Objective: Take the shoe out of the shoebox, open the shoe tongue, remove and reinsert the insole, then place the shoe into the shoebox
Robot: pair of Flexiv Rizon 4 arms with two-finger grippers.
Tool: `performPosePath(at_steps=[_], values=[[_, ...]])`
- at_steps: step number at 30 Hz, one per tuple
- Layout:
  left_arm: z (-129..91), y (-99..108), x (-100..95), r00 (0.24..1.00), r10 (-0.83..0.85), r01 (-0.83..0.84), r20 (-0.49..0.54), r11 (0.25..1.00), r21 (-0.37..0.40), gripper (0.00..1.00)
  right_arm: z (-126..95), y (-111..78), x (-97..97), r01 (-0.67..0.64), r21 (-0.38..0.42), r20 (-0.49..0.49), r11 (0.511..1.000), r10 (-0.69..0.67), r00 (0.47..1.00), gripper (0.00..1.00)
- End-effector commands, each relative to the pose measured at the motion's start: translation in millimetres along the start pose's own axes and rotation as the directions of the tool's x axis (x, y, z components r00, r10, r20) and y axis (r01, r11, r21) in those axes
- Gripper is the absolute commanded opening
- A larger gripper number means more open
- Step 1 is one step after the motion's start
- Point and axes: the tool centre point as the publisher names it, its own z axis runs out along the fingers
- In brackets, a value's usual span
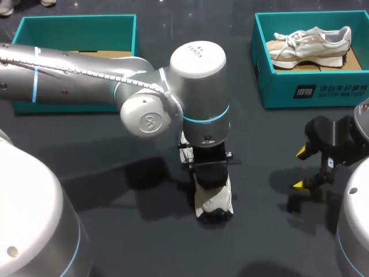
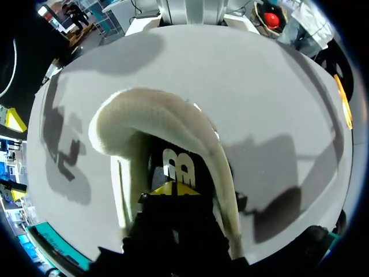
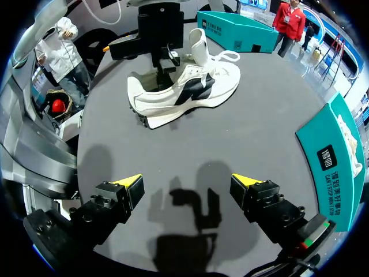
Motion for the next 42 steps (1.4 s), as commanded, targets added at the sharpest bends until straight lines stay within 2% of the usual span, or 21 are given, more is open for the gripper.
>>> performPosePath(at_steps=[1, 5, 9, 18, 21, 31, 39, 42], values=[[15, 4, -8.3, 0.999, -0.017, 0.016, -0.033, 0.999, -0.029, 0.00, -1, -0.3, 2.0, 0.000, 0.002, 0.003, 1.000, 0.000, 1.000, 1.00], [12, 16, -3.1, 0.998, -0.048, 0.046, -0.035, 0.998, -0.053, 0.00, -1, -0.3, 2.0, 0.000, 0.002, 0.003, 1.000, 0.000, 1.000, 1.00], [-4, 22, 1.1, 0.998, -0.061, 0.060, -0.014, 0.995, -0.083, 0.00, -1, -0.3, 2.0, 0.000, 0.002, 0.003, 1.000, 0.000, 1.000, 1.00], [-41, 17, 3.0, 0.999, -0.037, 0.039, 0.019, 0.990, -0.134, 0.00, -1, -0.3, 2.0, 0.000, 0.002, 0.003, 1.000, 0.000, 1.000, 1.00], [-49, 19, 1.4, 0.999, -0.041, 0.045, 0.023, 0.984, -0.175, 0.00, -1, -0.3, 2.0, 0.000, 0.002, 0.003, 1.000, 0.000, 1.000, 1.00], [-59, 30, -2.4, 0.997, -0.076, 0.071, -0.012, 0.971, -0.229, 0.00, -1, -0.3, 2.0, 0.000, 0.002, 0.003, 1.000, 0.000, 1.000, 1.00], [-54, 34, -5.4, 0.994, -0.097, 0.084, -0.044, 0.967, -0.242, 0.00, -1, -0.3, 2.0, 0.000, 0.002, 0.003, 1.000, 0.000, 1.000, 1.00], [-54, 34, -3.3, 0.993, -0.107, 0.092, -0.053, 0.966, -0.240, 0.06, -1, -0.3, 2.0, 0.000, 0.002, 0.003, 1.000, 0.000, 1.000, 1.00]])
